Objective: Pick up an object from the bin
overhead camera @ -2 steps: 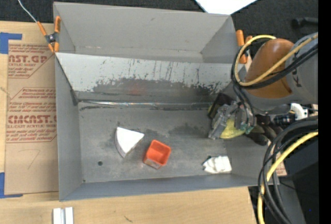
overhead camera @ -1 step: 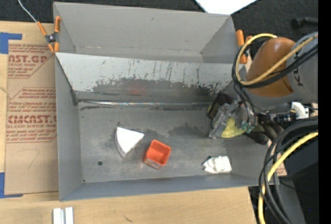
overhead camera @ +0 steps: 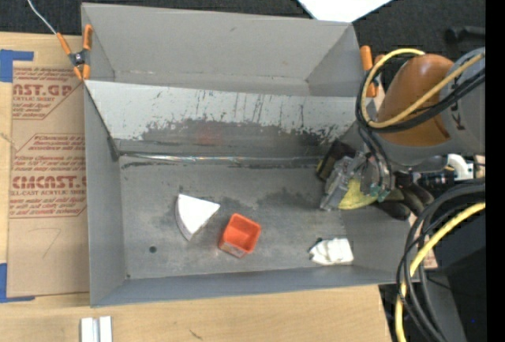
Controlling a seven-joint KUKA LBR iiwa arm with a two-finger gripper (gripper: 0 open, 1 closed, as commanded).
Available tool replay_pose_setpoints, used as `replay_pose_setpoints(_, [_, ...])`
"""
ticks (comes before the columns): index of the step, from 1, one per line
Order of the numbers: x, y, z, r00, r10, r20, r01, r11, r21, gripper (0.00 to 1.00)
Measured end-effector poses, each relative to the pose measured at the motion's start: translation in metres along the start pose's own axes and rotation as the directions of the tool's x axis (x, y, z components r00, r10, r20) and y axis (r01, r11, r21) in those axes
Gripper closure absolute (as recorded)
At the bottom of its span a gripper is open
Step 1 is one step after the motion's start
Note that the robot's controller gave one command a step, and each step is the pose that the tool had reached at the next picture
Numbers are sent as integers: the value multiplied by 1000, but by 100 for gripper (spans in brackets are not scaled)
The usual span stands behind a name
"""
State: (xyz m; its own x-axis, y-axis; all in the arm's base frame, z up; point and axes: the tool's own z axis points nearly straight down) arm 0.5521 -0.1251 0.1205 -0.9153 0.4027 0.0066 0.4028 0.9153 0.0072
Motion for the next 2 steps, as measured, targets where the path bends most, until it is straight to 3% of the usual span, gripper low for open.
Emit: replay_pose_setpoints(2, [0,1,-14,1000,-1,-1,1,1000,-1,100])
